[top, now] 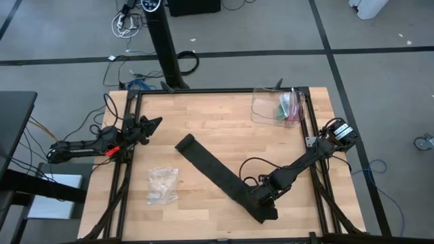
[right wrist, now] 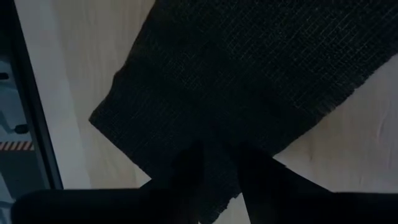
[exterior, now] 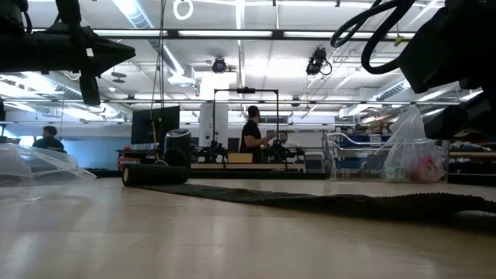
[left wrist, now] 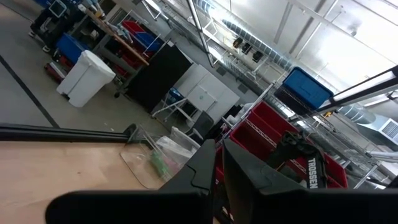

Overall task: Roll bandage
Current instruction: Roll the black bandage

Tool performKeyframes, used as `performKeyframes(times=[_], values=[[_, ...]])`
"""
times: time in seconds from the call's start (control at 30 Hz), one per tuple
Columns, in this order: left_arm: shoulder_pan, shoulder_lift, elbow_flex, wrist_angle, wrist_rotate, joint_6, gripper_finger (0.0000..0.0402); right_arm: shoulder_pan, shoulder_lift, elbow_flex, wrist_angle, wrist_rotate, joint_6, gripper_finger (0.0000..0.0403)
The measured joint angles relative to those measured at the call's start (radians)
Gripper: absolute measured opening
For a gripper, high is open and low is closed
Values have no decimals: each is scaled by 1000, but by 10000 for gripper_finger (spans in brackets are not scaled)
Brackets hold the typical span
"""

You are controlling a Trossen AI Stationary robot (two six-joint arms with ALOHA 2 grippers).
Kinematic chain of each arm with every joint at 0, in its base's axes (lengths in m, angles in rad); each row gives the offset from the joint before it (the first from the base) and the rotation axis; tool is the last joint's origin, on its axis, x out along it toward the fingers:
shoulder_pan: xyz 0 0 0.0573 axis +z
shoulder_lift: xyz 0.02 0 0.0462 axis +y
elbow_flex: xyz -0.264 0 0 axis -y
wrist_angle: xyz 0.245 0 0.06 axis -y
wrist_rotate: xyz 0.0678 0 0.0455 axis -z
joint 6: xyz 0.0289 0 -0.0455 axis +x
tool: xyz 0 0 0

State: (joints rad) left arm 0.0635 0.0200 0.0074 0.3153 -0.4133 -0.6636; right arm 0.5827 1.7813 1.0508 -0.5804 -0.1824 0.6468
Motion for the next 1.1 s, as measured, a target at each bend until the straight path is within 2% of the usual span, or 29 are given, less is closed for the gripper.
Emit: performKeyframes(times=[0.4, 0.83, 1.1], values=[[0, 0, 0, 0, 0, 0, 37, 6, 0, 0, 3, -5, -62, 41], [0, 0, 0, 0, 0, 2, 37, 6, 0, -4, 11, -4, -65, 97], [0, 0, 0, 0, 0, 3, 37, 6, 0, -23, 21, -12, -64, 86]])
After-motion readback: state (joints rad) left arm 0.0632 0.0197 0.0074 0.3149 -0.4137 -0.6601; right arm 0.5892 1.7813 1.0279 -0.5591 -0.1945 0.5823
